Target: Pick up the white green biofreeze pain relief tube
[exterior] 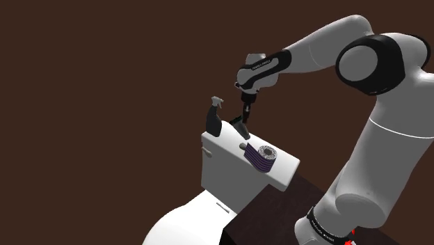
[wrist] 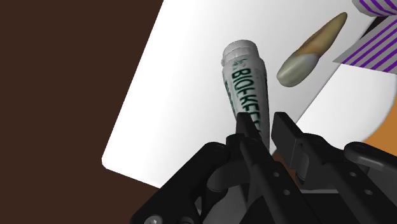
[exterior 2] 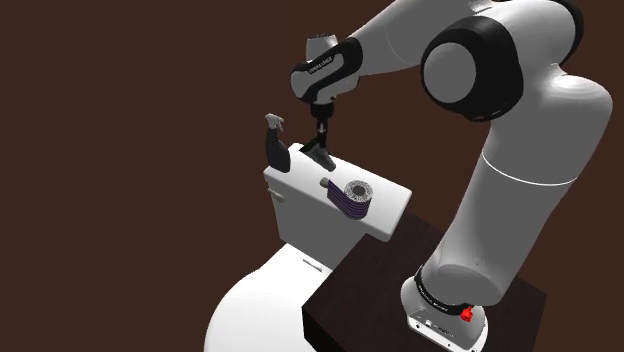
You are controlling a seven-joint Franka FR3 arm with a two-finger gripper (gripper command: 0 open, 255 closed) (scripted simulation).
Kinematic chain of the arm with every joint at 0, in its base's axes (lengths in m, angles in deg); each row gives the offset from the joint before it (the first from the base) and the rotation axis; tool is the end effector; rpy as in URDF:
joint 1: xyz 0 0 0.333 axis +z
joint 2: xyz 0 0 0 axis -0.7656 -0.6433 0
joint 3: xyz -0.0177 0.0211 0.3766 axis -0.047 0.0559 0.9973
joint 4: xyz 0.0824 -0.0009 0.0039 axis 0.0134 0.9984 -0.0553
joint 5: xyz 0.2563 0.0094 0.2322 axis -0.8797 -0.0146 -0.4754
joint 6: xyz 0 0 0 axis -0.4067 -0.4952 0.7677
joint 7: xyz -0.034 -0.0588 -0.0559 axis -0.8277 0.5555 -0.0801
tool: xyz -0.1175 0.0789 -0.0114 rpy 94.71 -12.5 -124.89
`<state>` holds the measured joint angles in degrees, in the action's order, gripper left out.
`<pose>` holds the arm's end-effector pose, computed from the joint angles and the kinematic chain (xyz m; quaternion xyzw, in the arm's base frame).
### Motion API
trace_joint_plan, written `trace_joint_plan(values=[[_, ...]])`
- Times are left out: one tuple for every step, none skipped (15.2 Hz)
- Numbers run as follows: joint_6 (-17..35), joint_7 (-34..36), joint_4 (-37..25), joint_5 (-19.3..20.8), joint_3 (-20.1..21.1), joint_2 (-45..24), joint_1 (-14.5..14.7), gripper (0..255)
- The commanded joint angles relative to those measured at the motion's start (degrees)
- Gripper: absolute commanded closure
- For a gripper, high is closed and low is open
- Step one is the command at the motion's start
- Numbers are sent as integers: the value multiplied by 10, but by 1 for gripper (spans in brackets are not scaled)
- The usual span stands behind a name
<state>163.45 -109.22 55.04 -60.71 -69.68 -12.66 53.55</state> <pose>0.5080 -0.1430 0.4089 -0.9440 -0.3276 0.0316 0.0233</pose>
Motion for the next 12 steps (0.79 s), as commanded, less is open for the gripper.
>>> trace_joint_plan(values=[[-17,5,-8,4,0,10,2,255],[-24,6,-12,6,0,13,2,255],[-31,7,-15,8,0,17,2,255],[-38,8,-19,9,-1,21,3,255],[-46,9,-23,11,-1,24,3,255],[-53,11,-27,12,-1,28,3,255],[-60,12,-31,14,-1,31,3,255],[-67,12,-35,15,-1,34,4,255],[-74,13,-40,17,-1,37,4,255],[-82,14,-44,18,-1,40,4,255],[-83,14,-45,18,-1,41,4,255],[-83,14,-45,18,-1,41,4,255]])
